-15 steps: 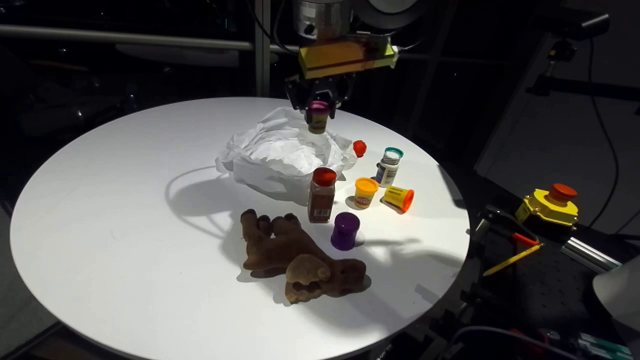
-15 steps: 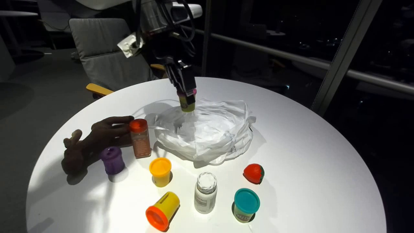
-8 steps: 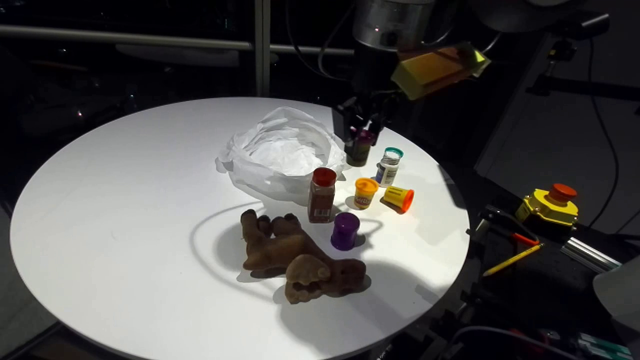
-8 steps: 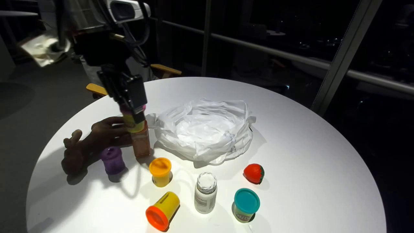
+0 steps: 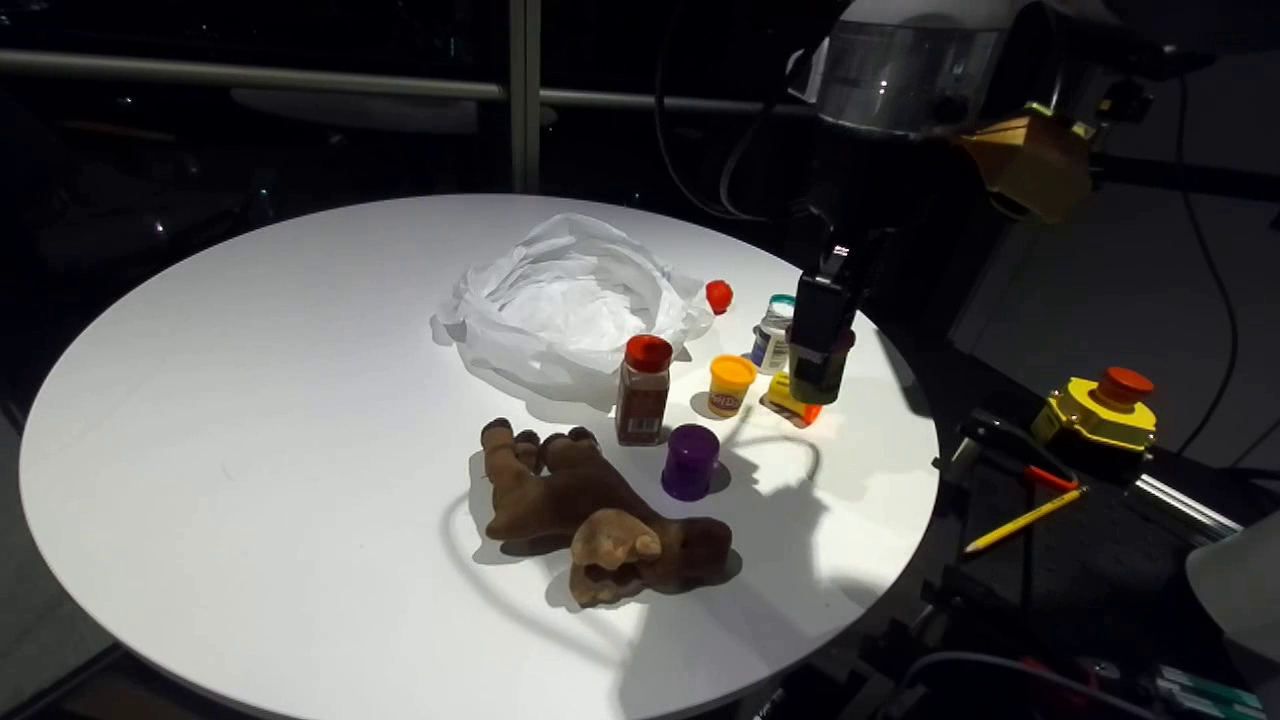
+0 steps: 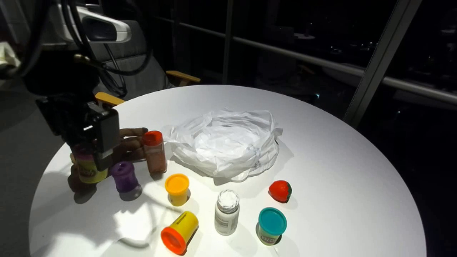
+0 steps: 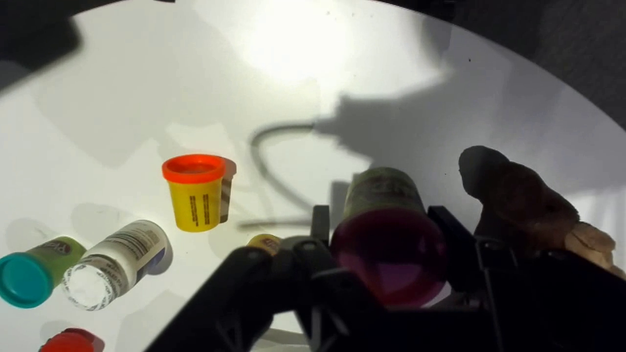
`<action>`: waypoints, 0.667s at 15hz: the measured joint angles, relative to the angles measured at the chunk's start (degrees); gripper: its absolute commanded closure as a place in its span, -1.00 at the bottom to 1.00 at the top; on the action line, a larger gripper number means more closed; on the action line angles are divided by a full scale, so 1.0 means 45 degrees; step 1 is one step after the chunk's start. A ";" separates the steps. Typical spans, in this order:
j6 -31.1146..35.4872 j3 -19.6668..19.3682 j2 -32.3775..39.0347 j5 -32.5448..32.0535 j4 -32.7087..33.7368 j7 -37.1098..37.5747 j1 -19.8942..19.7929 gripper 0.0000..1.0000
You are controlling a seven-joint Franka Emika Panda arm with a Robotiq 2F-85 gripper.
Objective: Pick up the objects from the plastic bag and them on the table.
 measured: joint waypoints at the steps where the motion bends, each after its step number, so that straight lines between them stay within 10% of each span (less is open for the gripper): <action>1: -0.0001 0.0157 0.0281 -0.0043 0.0065 -0.0097 -0.0098 0.44; 10: 0.0117 0.0485 0.3359 -0.3078 0.1368 0.0822 -0.0208 0.44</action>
